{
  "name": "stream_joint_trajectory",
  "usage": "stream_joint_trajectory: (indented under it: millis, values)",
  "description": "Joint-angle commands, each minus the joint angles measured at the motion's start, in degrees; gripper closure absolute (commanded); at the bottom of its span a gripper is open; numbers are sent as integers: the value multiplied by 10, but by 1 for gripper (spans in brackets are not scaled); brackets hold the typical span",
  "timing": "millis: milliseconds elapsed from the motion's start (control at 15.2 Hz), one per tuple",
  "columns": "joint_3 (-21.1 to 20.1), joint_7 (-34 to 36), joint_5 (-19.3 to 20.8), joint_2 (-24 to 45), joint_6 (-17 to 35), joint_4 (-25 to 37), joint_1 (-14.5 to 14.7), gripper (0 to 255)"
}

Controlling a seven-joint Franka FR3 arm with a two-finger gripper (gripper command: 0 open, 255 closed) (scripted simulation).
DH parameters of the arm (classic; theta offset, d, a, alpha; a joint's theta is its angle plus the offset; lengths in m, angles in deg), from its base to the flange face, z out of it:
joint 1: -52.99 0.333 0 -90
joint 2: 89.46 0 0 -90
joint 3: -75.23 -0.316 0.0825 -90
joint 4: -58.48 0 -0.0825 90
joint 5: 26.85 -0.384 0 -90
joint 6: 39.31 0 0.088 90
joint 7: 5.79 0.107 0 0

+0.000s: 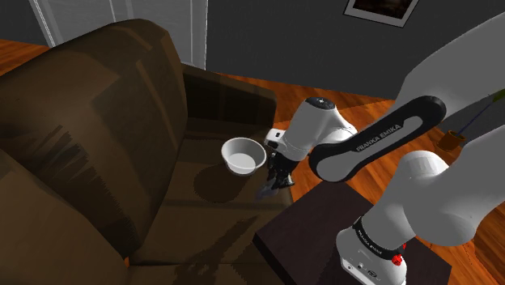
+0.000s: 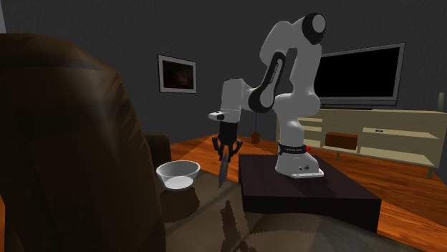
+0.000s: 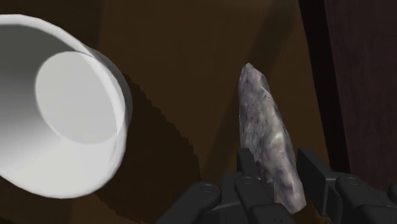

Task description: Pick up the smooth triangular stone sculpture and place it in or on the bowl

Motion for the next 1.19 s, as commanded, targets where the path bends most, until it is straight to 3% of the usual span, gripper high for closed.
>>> stream_joint_trajectory:
  millis: [0,1122]
  values:
    - [0,0,1,-25,-27,2,-1,255]
    - [-4,0,-1,-177,-230,53,-1,255]
